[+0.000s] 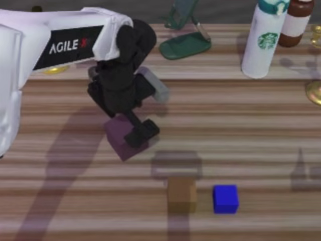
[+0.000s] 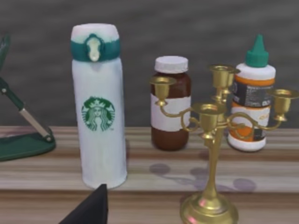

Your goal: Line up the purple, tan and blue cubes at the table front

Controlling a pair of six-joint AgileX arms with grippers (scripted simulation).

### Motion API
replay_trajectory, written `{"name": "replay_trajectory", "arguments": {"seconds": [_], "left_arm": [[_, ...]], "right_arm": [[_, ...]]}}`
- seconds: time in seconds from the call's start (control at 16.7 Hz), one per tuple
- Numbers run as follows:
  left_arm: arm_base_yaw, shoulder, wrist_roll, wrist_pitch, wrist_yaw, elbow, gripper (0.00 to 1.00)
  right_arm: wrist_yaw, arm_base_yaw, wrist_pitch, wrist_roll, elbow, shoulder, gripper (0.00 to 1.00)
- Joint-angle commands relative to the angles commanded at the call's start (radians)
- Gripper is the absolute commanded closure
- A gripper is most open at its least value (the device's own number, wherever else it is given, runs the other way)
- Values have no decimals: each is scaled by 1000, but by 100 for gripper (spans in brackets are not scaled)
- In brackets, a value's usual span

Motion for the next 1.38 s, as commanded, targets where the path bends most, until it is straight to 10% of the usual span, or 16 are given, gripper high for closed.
{"name": "replay_trajectory", "arguments": {"seconds": [0.48, 1.26, 1.38], "left_arm": [[2, 43, 2, 114, 0, -73, 0], [2, 43, 2, 114, 0, -73, 98], [2, 43, 2, 114, 0, -73, 100]], "right_arm": [[0, 0, 0, 0, 0, 0, 0], [0, 0, 0, 0, 0, 0, 0], [0, 0, 0, 0, 0, 0, 0]]}}
